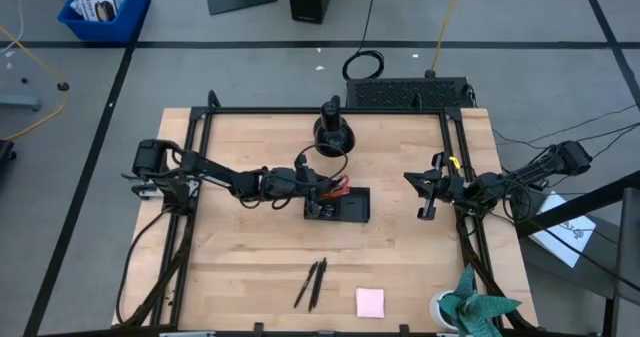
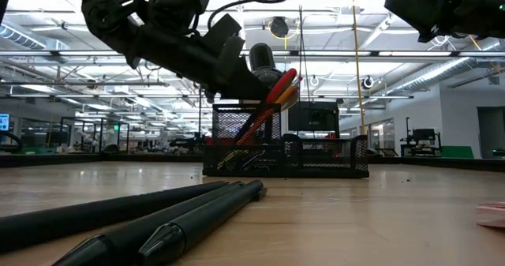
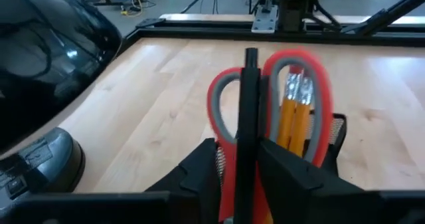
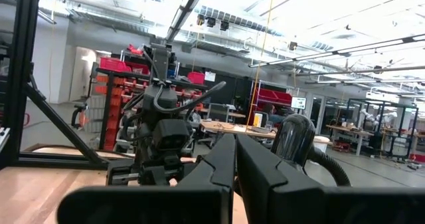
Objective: Pick and place office supplies into organizer
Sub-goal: Put the black pen into the black desk organizer
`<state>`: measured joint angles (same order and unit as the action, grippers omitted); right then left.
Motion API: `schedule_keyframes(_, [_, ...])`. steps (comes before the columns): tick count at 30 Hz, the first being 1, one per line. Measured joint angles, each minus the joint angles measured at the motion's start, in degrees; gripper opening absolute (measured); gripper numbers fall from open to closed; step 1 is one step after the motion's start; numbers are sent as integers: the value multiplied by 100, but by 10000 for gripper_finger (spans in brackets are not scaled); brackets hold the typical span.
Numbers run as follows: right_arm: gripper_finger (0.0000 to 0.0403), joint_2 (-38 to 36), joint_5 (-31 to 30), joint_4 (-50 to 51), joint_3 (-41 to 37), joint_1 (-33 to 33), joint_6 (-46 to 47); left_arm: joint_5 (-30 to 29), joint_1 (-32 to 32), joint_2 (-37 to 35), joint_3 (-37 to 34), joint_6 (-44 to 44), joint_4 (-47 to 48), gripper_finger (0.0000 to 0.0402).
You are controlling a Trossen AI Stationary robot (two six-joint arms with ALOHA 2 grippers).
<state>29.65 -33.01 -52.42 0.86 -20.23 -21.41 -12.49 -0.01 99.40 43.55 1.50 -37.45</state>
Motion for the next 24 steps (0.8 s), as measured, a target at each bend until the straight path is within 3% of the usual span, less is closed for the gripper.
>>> schedule_keyframes(11, [9, 0, 4, -2, 0, 0, 61, -90, -46, -288, 64, -73, 55, 142])
schedule_keyframes(24, [9, -1, 11, -4, 0, 0, 79, -107, -85, -449, 50, -60, 1287, 143])
